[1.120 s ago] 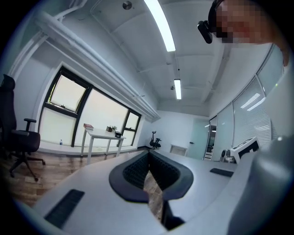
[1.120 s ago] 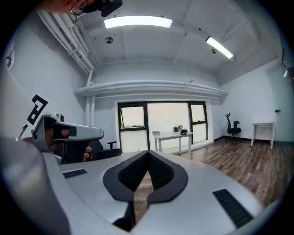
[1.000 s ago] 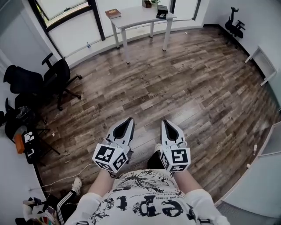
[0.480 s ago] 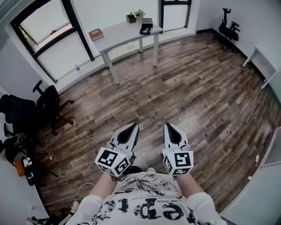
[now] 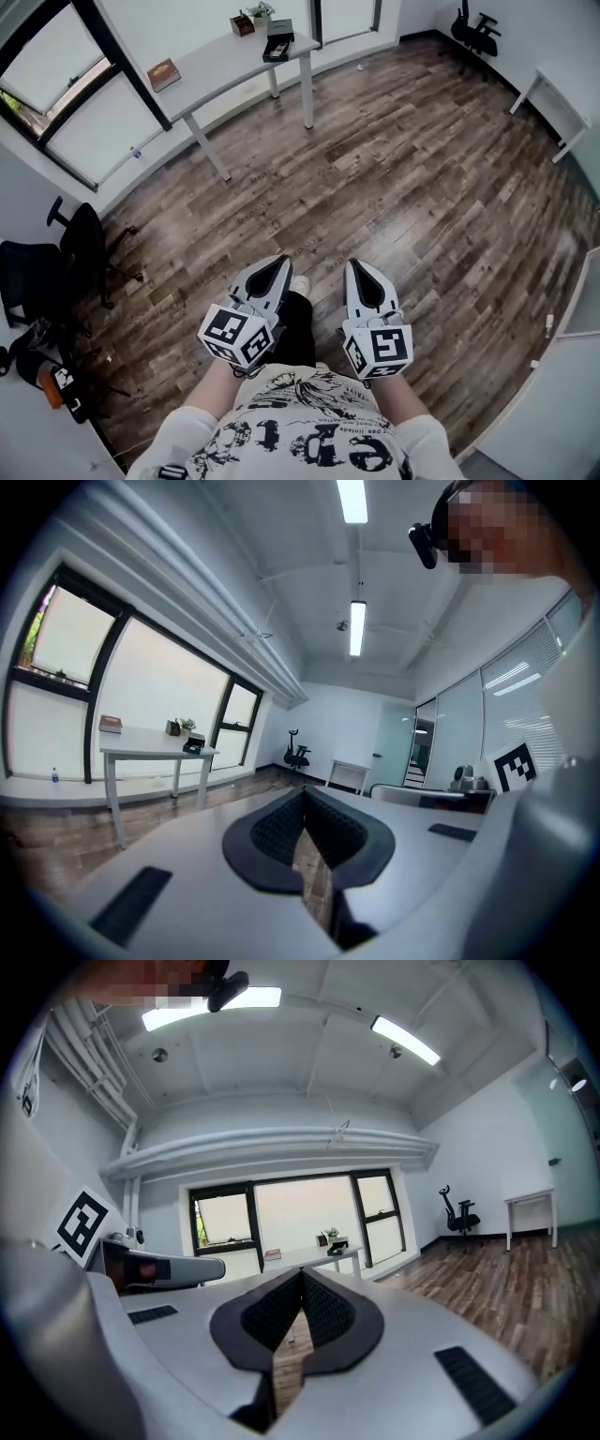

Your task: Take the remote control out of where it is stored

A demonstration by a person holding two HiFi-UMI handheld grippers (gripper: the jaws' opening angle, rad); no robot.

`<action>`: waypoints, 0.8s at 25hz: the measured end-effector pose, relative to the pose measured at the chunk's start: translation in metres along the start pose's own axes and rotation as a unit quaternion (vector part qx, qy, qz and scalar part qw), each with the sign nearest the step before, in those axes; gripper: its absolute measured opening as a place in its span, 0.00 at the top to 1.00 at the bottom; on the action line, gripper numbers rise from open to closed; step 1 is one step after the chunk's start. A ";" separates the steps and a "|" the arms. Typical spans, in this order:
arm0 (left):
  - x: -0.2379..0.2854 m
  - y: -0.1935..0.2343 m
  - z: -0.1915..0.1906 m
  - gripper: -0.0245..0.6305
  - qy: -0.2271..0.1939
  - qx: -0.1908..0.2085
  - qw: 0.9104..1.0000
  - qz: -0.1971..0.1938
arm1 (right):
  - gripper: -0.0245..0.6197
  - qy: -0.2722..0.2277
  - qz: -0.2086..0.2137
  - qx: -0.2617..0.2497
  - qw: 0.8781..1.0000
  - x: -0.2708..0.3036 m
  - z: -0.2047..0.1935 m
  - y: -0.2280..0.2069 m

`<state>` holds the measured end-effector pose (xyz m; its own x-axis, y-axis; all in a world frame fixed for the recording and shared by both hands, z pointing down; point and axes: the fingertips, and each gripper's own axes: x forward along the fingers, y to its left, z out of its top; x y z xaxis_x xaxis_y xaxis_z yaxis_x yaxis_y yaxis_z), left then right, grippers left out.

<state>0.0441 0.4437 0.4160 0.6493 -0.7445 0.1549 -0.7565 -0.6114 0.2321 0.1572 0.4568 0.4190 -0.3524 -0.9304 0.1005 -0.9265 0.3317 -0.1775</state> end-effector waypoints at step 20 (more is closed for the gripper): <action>0.236 0.245 0.128 0.95 -0.038 -0.026 0.999 -0.020 | 0.96 0.035 -0.057 -0.031 0.997 0.315 0.062 -0.097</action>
<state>0.0026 0.0838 0.3867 0.6698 -0.7390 0.0726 -0.7237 -0.6278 0.2864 0.1446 0.1222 0.4075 -0.2500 -0.9503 0.1857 -0.9668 0.2347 -0.1006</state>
